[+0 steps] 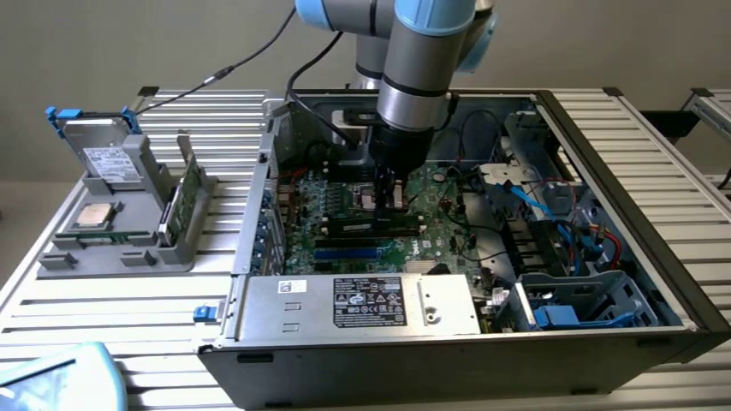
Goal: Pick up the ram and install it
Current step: 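Insert the ram into the slot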
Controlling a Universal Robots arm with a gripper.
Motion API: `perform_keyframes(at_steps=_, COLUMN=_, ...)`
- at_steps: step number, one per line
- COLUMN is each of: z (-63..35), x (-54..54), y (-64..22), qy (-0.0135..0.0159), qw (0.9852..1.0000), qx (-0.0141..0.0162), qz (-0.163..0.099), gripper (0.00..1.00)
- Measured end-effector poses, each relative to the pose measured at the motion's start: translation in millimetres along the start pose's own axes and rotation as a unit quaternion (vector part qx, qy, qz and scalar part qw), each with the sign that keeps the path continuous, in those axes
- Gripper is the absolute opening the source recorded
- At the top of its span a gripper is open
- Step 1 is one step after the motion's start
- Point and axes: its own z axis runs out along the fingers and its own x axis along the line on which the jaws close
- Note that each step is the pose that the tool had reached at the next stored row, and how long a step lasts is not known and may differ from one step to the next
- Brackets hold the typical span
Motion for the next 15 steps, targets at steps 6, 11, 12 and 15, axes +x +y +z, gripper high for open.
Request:
perform_keyframes(at_steps=6, z=0.8, x=0.0, y=-0.4, qy=0.0006, qw=1.0, qx=-0.0025, qz=0.001, gripper=0.14)
perform_keyframes(at_steps=11, z=0.9, x=0.0, y=-1.2, qy=0.0006, qw=1.0, qx=-0.005, qz=0.001, gripper=0.14)
perform_keyframes(at_steps=12, z=0.9, x=0.0, y=-1.5, qy=0.0006, qw=1.0, qx=-0.0053, qz=0.001, gripper=0.14)
perform_keyframes(at_steps=15, z=1.1, x=0.0, y=-2.4, qy=0.0008, qw=1.0, qx=-0.0057, qz=0.001, gripper=0.14)
